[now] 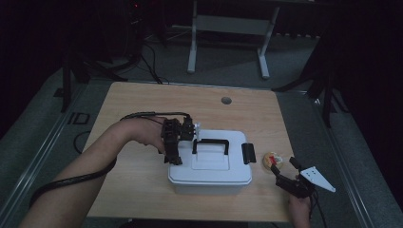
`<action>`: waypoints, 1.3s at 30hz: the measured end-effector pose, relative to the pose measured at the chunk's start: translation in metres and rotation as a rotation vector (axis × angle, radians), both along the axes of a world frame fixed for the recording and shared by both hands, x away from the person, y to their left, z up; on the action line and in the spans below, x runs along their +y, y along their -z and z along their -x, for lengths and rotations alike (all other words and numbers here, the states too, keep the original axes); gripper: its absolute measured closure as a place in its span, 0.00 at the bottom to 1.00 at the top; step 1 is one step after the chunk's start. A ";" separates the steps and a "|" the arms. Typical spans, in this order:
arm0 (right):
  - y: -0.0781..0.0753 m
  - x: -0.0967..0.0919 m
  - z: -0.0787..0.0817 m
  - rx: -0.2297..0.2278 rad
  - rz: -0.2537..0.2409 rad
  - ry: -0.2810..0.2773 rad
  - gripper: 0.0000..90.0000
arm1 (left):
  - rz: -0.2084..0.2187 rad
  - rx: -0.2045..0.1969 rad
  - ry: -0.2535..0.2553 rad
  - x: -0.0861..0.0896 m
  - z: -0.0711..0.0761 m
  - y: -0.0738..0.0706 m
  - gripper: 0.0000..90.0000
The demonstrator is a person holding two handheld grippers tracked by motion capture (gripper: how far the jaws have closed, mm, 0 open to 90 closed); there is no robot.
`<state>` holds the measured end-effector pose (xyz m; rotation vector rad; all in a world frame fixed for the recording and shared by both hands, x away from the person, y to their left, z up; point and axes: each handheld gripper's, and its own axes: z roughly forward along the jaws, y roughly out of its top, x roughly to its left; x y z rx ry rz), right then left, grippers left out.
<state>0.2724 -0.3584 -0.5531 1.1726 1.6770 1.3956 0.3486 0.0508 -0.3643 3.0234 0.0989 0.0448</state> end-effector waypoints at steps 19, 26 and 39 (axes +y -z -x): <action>0.000 -0.002 0.001 -0.004 -0.018 -0.006 0.15 | -0.027 -0.015 0.020 -0.034 -0.013 0.000 0.44; 0.000 -0.001 0.001 -0.002 -0.014 -0.007 0.15 | -0.027 -0.023 0.037 -0.042 -0.015 0.002 0.55; 0.000 -0.002 0.001 -0.001 -0.016 -0.011 0.15 | -0.064 0.005 0.042 -0.050 -0.017 0.003 0.80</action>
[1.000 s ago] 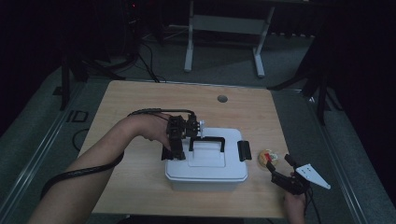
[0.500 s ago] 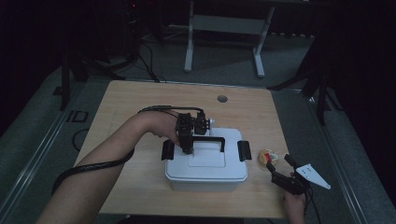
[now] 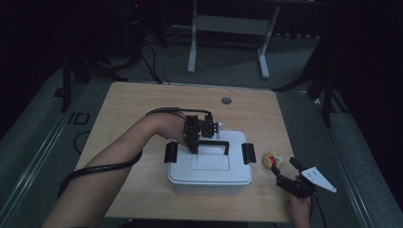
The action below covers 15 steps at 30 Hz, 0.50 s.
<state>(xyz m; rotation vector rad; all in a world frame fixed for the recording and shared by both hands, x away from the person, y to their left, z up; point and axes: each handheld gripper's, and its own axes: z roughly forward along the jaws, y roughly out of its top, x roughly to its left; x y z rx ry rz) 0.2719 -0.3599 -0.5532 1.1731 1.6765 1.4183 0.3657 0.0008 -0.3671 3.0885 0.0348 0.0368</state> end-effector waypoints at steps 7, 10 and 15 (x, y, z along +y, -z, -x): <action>0.000 0.000 0.000 0.000 0.003 -0.002 0.15 | -0.017 0.032 0.004 -0.003 0.001 0.002 0.92; 0.000 0.000 0.000 0.000 0.003 -0.002 0.15 | -0.009 0.042 -0.010 -0.002 0.001 0.001 0.93; 0.000 0.000 0.000 0.001 0.003 -0.002 0.15 | 0.006 0.047 -0.018 0.000 -0.001 0.001 0.93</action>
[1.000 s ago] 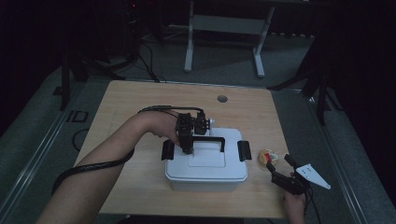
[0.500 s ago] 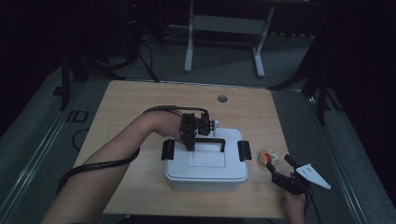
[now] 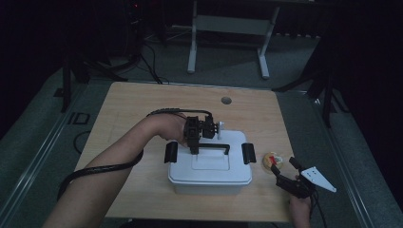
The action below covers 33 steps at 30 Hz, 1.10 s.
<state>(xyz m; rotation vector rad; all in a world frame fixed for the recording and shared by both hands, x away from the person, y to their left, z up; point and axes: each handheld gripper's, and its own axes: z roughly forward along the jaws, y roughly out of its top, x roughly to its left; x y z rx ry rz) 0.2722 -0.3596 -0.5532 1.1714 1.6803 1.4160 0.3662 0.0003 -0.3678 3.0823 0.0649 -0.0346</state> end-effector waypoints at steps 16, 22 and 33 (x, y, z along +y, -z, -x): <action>0.000 0.000 0.000 0.000 0.001 -0.001 0.15 | 0.047 0.002 0.013 0.005 0.006 -0.023 0.93; 0.000 0.000 0.000 0.000 0.002 -0.001 0.15 | 0.060 -0.013 0.002 0.013 0.008 -0.038 0.93; 0.000 0.001 0.000 0.001 0.007 0.001 0.15 | 0.026 -0.017 -0.064 0.050 0.010 -0.042 0.93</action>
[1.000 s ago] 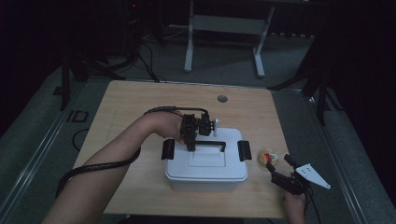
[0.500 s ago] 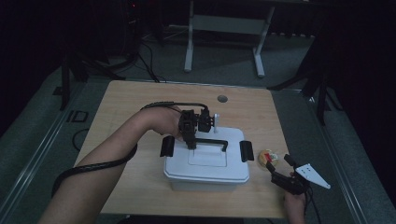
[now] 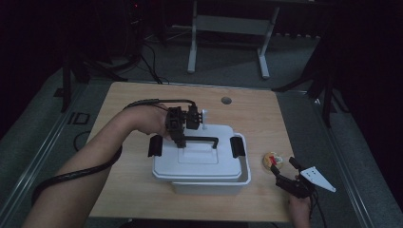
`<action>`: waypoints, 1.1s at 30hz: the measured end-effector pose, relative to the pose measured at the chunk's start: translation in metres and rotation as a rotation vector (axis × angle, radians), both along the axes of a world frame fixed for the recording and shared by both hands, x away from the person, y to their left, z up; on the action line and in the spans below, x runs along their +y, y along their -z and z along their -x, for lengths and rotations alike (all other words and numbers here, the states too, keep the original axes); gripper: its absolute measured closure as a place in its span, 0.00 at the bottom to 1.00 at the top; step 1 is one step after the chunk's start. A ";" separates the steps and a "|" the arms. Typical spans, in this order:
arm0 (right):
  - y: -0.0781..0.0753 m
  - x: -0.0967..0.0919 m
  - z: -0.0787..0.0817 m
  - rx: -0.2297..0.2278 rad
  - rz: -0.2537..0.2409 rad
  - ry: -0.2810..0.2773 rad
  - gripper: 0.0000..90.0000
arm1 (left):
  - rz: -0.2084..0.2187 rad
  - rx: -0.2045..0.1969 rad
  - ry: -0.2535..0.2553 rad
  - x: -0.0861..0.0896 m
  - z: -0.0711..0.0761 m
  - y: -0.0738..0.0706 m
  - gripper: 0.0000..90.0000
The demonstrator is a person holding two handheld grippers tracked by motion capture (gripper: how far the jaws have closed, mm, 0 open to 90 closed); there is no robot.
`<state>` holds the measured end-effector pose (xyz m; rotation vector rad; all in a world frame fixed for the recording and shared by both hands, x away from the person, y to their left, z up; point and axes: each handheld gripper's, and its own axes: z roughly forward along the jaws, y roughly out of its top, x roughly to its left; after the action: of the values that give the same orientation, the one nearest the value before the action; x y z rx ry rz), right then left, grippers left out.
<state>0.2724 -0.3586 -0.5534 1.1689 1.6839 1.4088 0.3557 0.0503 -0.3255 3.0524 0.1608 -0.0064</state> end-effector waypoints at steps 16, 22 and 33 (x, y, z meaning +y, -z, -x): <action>0.000 0.002 -0.001 0.007 0.016 0.005 0.15 | 0.007 -0.016 -0.173 0.097 0.012 -0.015 0.93; 0.000 0.002 -0.001 0.010 0.020 0.006 0.15 | 0.024 -0.021 -0.258 0.136 0.019 -0.019 0.93; 0.000 0.003 -0.001 0.009 0.026 0.009 0.15 | 0.042 -0.004 -0.366 0.192 0.034 -0.011 0.93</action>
<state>0.2737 -0.3558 -0.5535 1.1686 1.6964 1.3736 0.3222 0.2427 -0.3150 2.9322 0.7037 0.0195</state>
